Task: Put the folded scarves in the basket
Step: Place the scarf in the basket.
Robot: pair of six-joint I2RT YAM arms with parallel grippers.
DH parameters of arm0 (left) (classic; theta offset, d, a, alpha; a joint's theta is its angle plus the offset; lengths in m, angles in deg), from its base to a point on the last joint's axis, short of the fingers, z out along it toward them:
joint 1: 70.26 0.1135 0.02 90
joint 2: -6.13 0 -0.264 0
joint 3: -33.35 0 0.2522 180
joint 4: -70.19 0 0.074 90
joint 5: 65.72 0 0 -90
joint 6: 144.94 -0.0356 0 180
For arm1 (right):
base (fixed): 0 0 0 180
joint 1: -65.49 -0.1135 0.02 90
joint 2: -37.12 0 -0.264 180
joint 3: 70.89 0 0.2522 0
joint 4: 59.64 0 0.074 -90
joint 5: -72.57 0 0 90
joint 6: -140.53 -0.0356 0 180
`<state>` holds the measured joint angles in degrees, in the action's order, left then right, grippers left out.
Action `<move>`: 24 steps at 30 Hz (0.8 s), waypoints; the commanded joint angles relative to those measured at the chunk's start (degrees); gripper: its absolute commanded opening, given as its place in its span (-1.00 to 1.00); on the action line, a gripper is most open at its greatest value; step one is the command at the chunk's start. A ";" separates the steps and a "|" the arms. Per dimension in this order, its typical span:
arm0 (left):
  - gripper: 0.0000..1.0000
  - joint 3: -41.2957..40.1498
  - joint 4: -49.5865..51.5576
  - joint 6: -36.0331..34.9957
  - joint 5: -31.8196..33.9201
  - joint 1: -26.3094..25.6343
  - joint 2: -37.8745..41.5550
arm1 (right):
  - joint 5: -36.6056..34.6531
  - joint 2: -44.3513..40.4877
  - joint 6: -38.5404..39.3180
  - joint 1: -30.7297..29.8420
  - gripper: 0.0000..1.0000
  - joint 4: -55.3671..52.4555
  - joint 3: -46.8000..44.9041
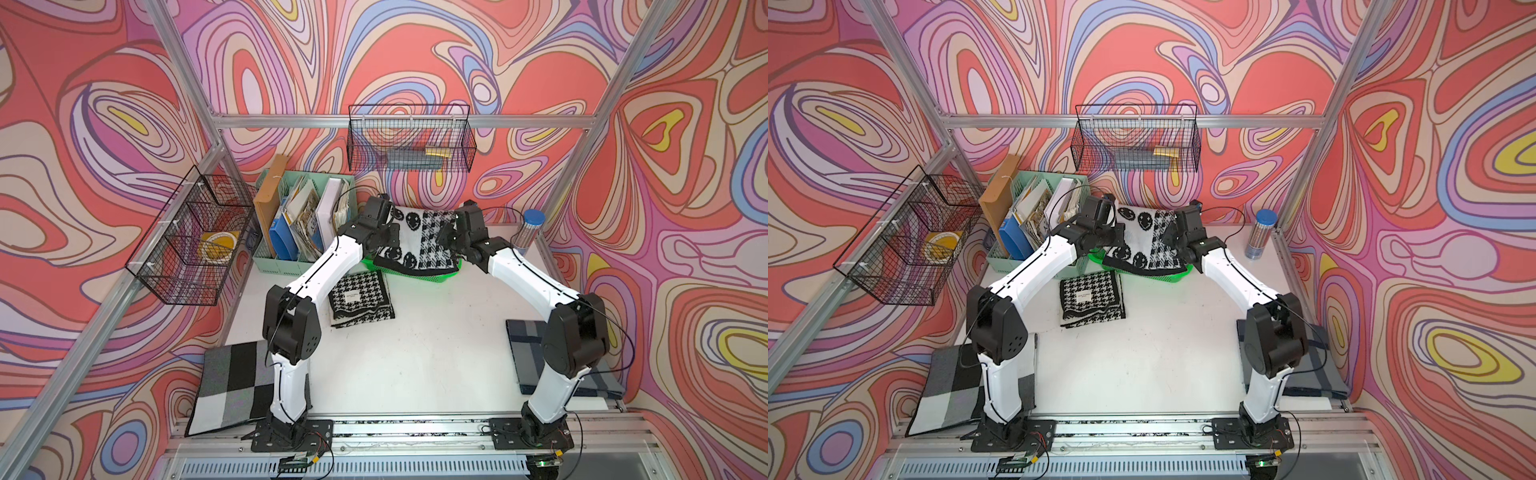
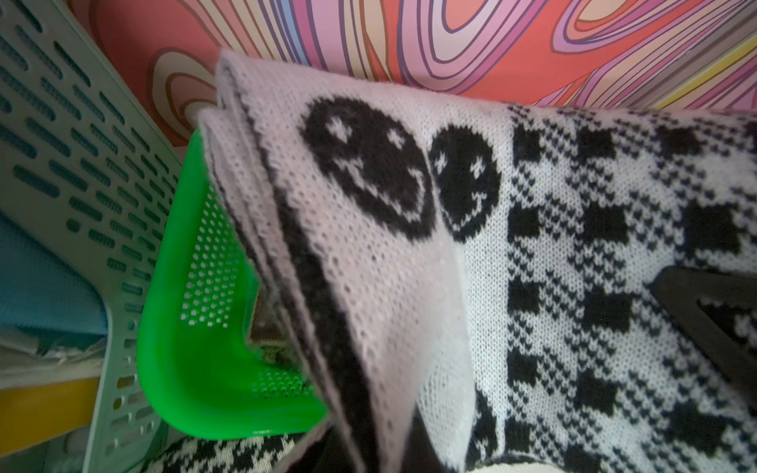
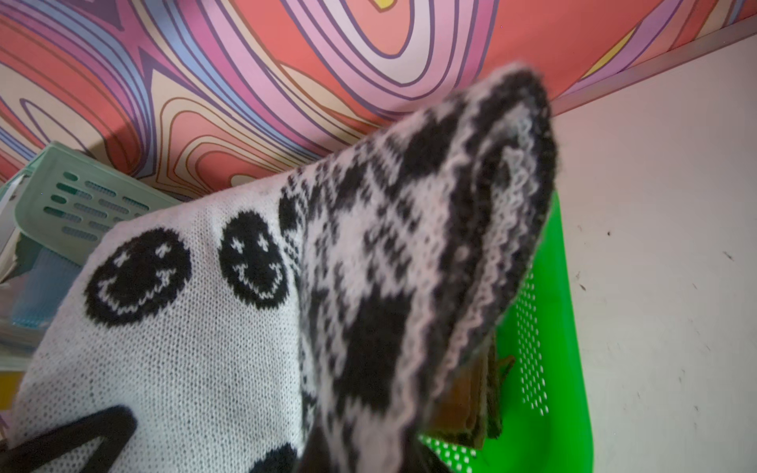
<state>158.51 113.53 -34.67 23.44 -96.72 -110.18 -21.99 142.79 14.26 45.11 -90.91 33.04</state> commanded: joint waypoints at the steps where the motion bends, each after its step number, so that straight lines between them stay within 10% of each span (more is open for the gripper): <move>1: -1.00 4.83 -0.33 -0.83 0.80 1.45 -2.51 | 1.80 2.79 0.72 1.17 -1.00 2.59 2.97; 24: -1.00 19.86 2.13 -1.78 4.69 2.65 -18.99 | -1.43 14.76 2.08 5.16 -1.00 1.23 6.53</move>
<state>176.30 115.37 -35.69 26.09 -94.70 -128.28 -21.81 156.52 15.16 49.70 -89.67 39.34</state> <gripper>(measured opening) 0.095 0.092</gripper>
